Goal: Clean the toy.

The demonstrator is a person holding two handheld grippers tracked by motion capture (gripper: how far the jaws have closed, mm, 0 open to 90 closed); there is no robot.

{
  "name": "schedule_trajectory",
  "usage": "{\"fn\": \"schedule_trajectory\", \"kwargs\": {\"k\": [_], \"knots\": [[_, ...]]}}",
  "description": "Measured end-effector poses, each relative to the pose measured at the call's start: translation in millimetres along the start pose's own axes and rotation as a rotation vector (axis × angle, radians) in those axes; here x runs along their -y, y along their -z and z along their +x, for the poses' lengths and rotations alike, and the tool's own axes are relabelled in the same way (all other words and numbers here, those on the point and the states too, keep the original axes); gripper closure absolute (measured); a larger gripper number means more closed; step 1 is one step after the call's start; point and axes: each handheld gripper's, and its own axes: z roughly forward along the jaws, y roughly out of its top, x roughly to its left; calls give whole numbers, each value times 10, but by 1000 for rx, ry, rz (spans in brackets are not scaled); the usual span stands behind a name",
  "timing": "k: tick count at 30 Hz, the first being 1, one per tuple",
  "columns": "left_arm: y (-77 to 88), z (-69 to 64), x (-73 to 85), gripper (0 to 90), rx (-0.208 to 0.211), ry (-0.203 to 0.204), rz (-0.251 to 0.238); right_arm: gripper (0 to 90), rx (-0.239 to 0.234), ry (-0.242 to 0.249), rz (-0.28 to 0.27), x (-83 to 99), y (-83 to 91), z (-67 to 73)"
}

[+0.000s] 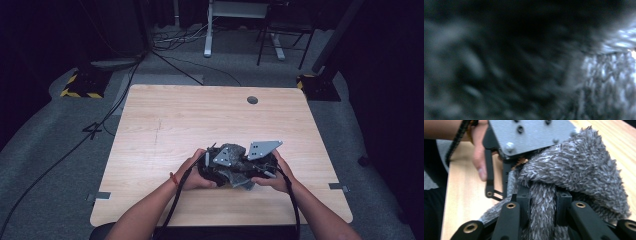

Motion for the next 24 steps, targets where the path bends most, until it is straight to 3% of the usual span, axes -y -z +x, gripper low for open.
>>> {"fn": "schedule_trajectory", "kwargs": {"k": [15,24], "knots": [[79,-37,-12,340,10,-5,-6,725,70,-72,-19,125,164,-225],[146,-13,-5,339,-10,-3,-12,731,72,-49,7,156,213,-193]]}}
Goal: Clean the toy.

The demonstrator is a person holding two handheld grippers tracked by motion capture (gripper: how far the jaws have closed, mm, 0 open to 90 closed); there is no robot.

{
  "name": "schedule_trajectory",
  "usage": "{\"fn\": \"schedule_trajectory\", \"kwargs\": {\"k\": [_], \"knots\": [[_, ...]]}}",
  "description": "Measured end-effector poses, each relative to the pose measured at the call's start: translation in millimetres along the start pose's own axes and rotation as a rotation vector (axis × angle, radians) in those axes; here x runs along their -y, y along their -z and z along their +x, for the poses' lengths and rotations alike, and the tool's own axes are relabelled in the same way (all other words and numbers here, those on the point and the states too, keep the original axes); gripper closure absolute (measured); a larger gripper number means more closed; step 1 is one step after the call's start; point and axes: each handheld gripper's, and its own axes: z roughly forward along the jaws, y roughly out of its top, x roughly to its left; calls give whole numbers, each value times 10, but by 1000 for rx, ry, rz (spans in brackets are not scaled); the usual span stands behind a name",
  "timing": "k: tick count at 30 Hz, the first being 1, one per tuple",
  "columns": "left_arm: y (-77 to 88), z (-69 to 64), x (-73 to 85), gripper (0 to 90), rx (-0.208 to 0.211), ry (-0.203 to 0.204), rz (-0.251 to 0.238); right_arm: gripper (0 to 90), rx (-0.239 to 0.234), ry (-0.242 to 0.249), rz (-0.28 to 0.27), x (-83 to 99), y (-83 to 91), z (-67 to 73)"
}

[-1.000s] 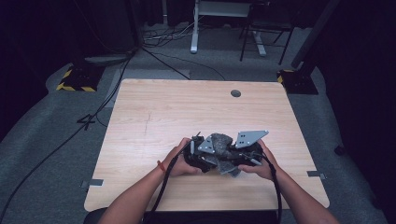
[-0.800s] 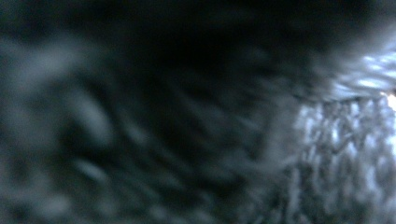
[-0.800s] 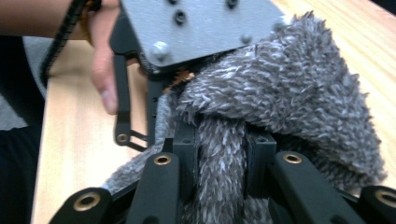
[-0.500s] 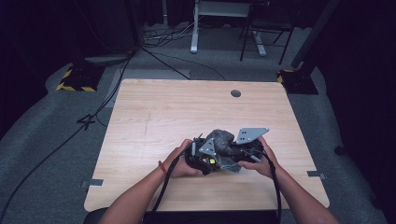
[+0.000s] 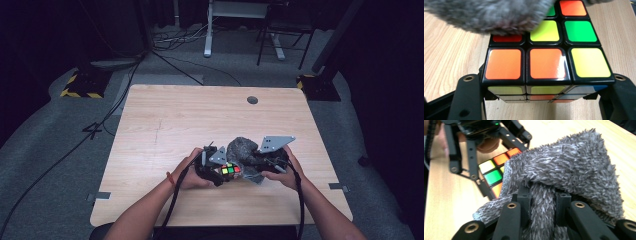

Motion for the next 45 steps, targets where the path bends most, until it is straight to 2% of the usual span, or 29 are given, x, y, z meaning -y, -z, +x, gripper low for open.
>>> {"fn": "schedule_trajectory", "kwargs": {"k": [6,9,14,18,20,23,32,34,37,41,45], "knots": [[-5,1,10,340,-9,2,18,734,-48,32,3,-50,5,87],[-32,-1,-5,340,-7,0,15,734,-93,47,-6,-83,-12,146],[-76,-73,-49,340,-1,-30,14,733,-132,70,-14,-158,-101,275],[-88,-74,-49,340,1,-22,14,731,-113,67,-23,-172,-141,285],[-86,-72,-48,340,6,-18,12,731,-86,62,-28,-170,-146,268],[-86,-77,-50,340,9,-20,17,731,-49,46,-33,-156,-140,204],[-62,-64,-43,340,4,-19,19,732,0,-17,-35,-37,-45,-5],[-43,-48,-30,340,4,-14,8,732,11,-25,-30,-9,-29,-39],[47,-15,-26,340,-2,1,-34,732,43,-32,-6,43,-11,-95],[107,-13,-18,339,-5,8,-52,732,29,-53,13,113,-25,-146],[102,-2,-12,339,-4,15,-65,732,-18,-57,2,115,-39,-133]]}}
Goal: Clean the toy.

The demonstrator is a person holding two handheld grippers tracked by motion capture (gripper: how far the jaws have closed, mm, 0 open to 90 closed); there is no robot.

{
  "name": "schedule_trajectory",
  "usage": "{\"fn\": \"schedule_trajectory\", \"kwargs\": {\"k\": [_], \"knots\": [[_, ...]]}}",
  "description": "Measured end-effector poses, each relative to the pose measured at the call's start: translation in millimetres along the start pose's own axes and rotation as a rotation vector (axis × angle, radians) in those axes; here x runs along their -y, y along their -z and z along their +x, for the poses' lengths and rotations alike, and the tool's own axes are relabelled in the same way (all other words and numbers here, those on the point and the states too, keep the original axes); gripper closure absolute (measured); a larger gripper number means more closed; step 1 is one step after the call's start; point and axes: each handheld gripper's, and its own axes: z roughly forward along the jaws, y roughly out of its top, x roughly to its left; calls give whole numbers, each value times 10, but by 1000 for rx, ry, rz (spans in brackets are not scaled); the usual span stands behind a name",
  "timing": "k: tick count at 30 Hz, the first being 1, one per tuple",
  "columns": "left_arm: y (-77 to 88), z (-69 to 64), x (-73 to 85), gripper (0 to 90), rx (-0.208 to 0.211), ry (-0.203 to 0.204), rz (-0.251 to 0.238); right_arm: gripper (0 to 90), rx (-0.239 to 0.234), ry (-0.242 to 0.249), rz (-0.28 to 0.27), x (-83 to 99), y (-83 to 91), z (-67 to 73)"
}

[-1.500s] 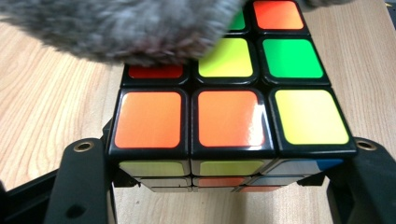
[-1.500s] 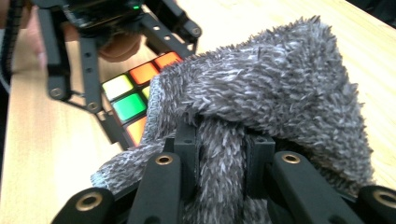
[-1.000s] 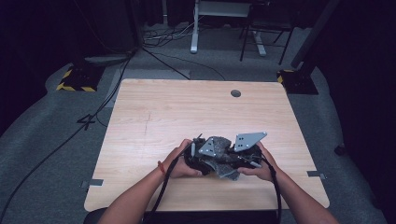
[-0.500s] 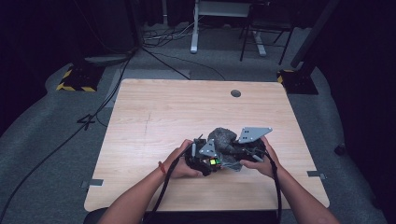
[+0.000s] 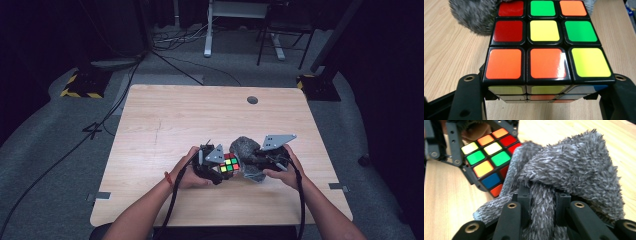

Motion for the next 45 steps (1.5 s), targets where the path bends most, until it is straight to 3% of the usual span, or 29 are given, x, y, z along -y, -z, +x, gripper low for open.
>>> {"fn": "schedule_trajectory", "kwargs": {"k": [5,11,15,20,22,28,33,39,42,45], "knots": [[-41,1,3,339,0,12,1,733,-66,-16,-30,22,-35,14],[-62,9,9,338,0,16,-7,734,-69,-13,-65,12,-4,30],[-82,3,3,337,-11,-2,7,734,-72,-8,-92,-6,26,48],[-121,-9,6,334,9,-7,21,735,-98,-2,-118,-37,22,90],[-137,-23,0,333,-7,-18,32,735,-105,3,-128,-49,15,110],[-208,-61,-21,330,-2,-31,62,735,-127,30,-126,-114,-29,200],[-164,-34,-11,334,-3,-22,36,735,-97,42,-110,-126,-25,208],[-60,-13,-19,335,-18,-18,-2,736,-14,26,-53,-45,38,65],[1,-1,-21,335,-23,-10,-32,736,-3,-3,-31,8,43,-17],[11,6,-33,335,-31,-17,-21,736,-8,-1,-36,4,41,-6]]}}
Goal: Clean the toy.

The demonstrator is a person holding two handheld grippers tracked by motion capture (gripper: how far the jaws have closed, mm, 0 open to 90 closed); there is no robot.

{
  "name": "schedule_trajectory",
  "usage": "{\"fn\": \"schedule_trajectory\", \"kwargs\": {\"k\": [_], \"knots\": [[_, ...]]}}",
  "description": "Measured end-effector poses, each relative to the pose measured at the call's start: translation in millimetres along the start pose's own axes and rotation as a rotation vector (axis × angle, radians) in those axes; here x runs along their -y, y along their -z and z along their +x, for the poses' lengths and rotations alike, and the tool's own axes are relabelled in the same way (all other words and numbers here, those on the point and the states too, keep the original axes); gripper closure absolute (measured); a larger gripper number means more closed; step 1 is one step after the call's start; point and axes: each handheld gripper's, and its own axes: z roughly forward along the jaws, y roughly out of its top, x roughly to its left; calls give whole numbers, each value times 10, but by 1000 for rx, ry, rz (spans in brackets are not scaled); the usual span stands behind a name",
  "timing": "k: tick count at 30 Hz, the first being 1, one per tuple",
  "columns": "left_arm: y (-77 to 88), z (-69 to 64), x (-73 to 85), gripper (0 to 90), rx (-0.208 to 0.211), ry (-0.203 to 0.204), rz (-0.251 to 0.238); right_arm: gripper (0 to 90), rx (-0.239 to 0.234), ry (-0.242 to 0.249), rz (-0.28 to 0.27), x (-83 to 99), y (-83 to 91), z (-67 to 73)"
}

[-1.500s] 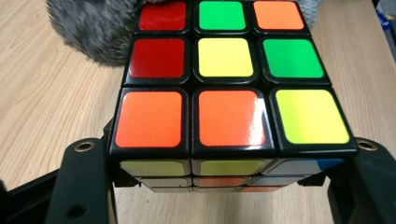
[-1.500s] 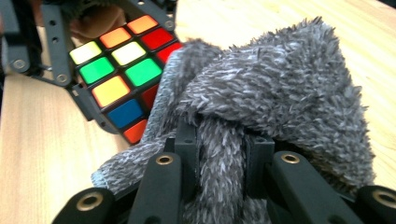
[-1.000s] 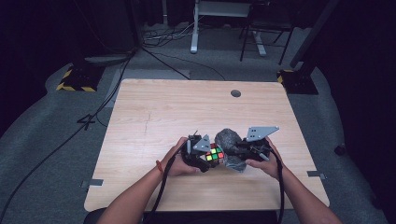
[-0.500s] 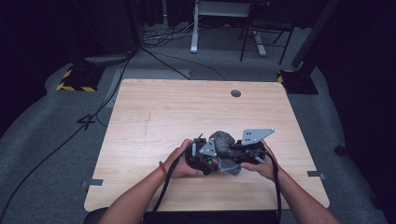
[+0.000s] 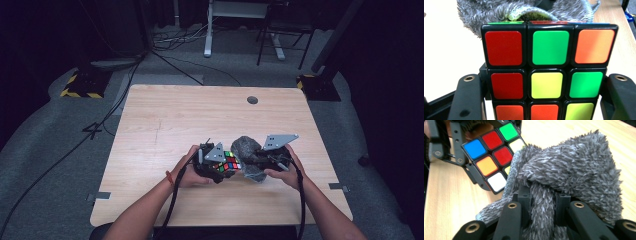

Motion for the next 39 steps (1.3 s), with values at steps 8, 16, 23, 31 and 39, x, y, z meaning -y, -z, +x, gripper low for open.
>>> {"fn": "schedule_trajectory", "kwargs": {"k": [8,16,23,31,39], "knots": [[-143,-54,0,335,35,-14,45,735,-69,50,-70,-134,25,236],[-178,-81,-7,335,66,-15,25,734,-25,66,-72,-181,-15,280],[-89,-79,-31,335,45,-22,13,734,25,30,-34,-105,-12,125],[57,-27,-11,335,19,-2,-15,734,15,30,12,-42,-19,97],[19,-27,7,335,15,-13,19,735,-18,63,-9,-105,37,197]]}}
